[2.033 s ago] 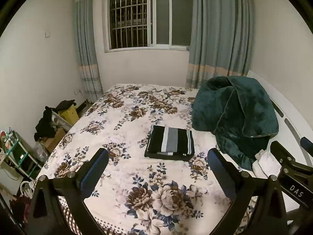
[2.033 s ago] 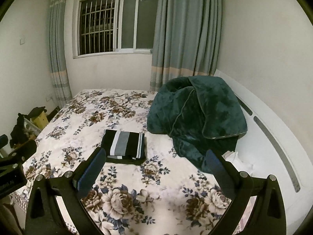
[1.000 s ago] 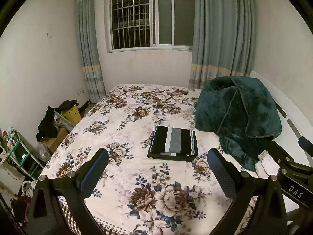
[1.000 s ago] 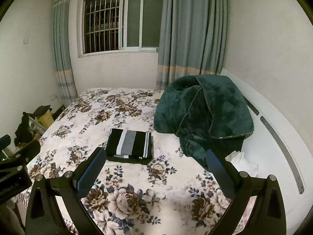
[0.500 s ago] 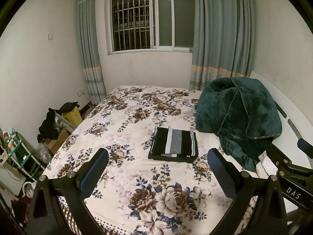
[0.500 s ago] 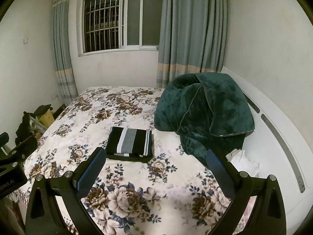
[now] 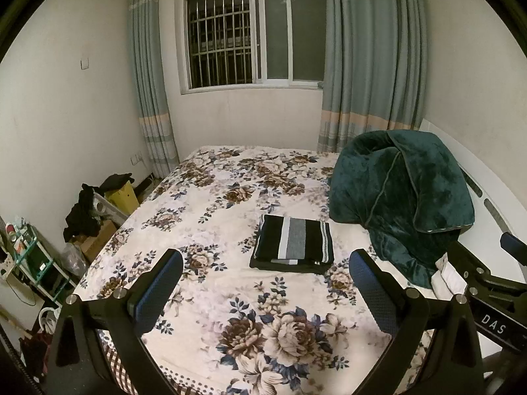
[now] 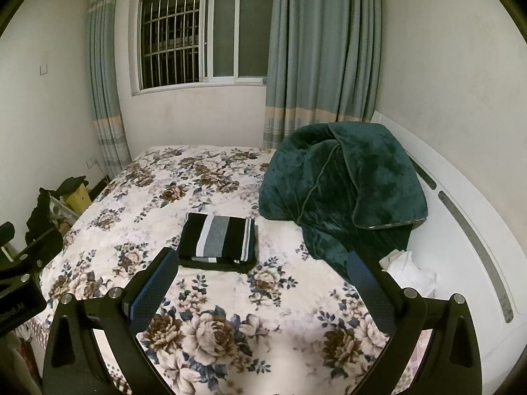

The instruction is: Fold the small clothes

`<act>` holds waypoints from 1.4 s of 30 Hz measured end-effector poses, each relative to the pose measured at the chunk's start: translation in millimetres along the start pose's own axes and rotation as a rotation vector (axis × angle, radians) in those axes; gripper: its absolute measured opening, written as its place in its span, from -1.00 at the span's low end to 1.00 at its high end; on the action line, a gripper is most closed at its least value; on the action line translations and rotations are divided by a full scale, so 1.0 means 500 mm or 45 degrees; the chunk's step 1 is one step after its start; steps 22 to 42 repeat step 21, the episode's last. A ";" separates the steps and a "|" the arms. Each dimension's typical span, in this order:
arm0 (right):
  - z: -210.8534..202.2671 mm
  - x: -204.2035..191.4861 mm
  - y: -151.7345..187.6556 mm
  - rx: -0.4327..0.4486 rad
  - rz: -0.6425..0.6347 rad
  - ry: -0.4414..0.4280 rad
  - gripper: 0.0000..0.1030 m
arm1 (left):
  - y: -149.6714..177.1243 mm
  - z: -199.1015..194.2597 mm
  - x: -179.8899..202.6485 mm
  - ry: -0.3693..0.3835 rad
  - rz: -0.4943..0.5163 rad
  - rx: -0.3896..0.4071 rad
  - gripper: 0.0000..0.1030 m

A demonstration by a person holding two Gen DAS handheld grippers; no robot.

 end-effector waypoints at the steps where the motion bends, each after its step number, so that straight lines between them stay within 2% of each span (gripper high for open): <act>1: -0.003 0.004 0.008 0.000 0.003 0.003 1.00 | 0.000 0.001 0.001 -0.002 0.001 0.000 1.00; 42: -0.005 0.005 0.014 0.010 0.009 0.001 1.00 | -0.009 -0.007 -0.005 -0.004 0.003 0.024 1.00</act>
Point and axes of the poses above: each gripper's, at about its wrist camera, not at the fingertips, and z roughly the way its jaws point, x to its right, y to its underside, the point moved 2 cm from there along z, roughly the way its jaws point, and after that the axes turned 7 degrees about -x, right-handed, at the moved point
